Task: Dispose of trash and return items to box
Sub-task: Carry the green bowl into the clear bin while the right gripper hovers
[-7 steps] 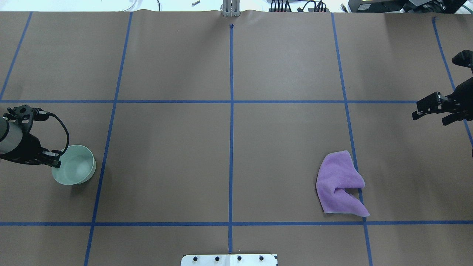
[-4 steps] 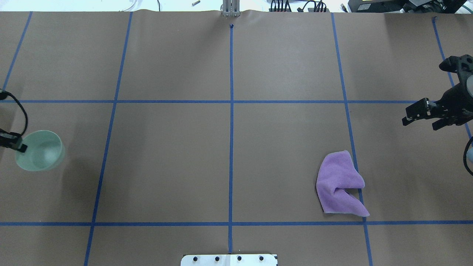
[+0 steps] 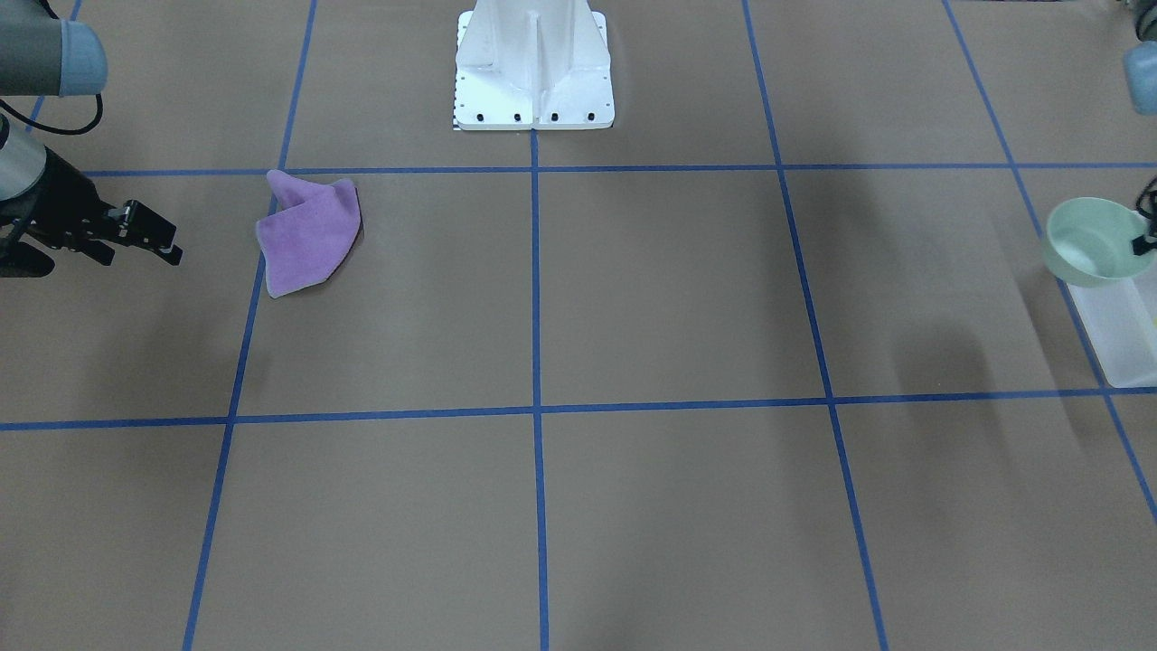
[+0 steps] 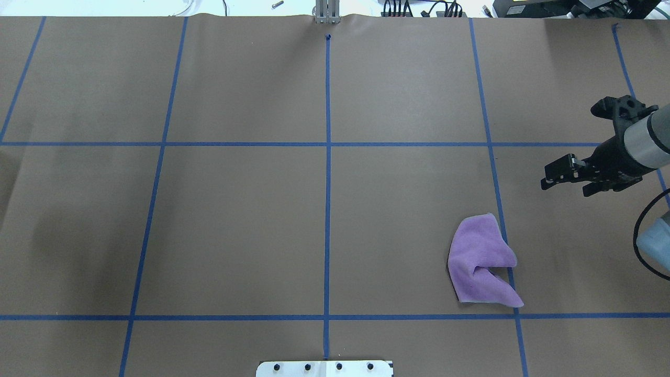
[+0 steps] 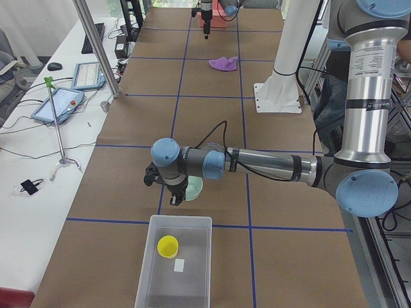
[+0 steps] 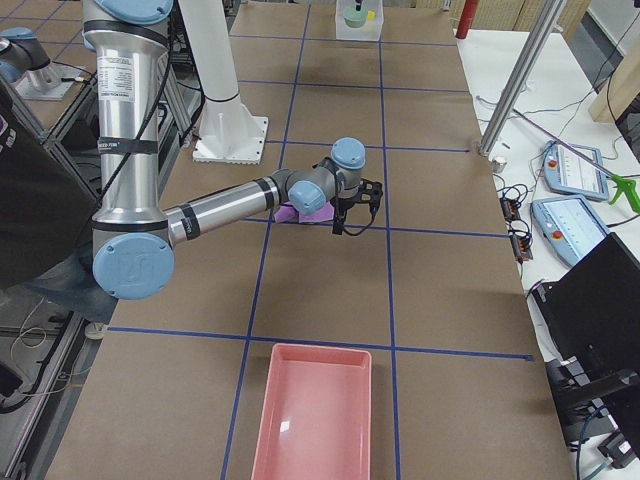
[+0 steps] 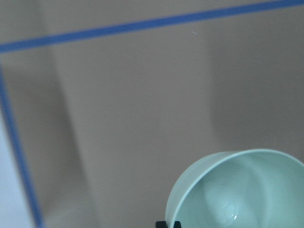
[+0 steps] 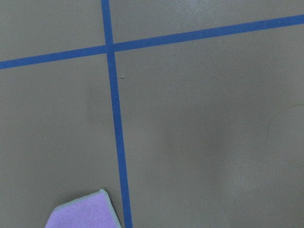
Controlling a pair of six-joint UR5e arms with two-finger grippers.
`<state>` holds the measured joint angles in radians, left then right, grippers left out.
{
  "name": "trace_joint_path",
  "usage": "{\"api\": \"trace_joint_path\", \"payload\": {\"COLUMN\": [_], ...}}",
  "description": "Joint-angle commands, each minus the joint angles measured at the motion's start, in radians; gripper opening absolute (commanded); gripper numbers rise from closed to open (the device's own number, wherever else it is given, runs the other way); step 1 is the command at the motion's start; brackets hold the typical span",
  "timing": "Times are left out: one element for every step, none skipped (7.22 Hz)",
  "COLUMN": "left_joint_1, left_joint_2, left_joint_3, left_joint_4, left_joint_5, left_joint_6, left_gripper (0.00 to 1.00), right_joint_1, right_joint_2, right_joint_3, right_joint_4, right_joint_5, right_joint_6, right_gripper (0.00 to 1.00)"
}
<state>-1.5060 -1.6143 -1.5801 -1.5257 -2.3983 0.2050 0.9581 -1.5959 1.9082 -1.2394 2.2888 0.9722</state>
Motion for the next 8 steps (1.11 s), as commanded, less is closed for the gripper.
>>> {"api": "trace_joint_path", "payload": {"left_joint_1": [-0.179,-0.227,-0.229,-0.23,-0.23,-0.25,-0.281,-0.281], "left_joint_2": [-0.195,-0.272,-0.28,-0.282,-0.28,-0.279,-0.279,-0.27], "left_joint_3": [0.369,0.552,0.689,0.763,0.779,0.801,0.802,0.802], "left_joint_4": [0.016,0.0,-0.119,-0.173,-0.175,-0.177,-0.175,-0.18], "left_joint_5": [0.002,0.002,0.004,0.002,0.004,0.004,0.004,0.004], "left_joint_6": [0.292,0.38,0.383,0.38,0.378,0.389,0.392,0.396], "left_gripper": [0.0,0.0,0.0,0.0,0.0,0.0,0.0,0.0], "right_joint_1": [-0.016,-0.016,-0.021,-0.025,-0.025,-0.025,-0.025,-0.025], "right_joint_2": [0.001,0.001,0.001,0.002,0.004,0.005,0.005,0.005], "right_joint_3": [-0.001,-0.001,-0.003,-0.003,-0.003,-0.003,-0.005,-0.003], "right_joint_4": [0.018,0.018,0.018,0.018,0.018,0.018,0.018,0.018], "right_joint_5": [-0.011,-0.015,-0.017,-0.017,-0.015,-0.015,-0.015,-0.015], "right_joint_6": [0.02,0.02,0.02,0.02,0.02,0.02,0.02,0.02], "right_gripper": [1.0,1.0,1.0,1.0,1.0,1.0,1.0,1.0]}}
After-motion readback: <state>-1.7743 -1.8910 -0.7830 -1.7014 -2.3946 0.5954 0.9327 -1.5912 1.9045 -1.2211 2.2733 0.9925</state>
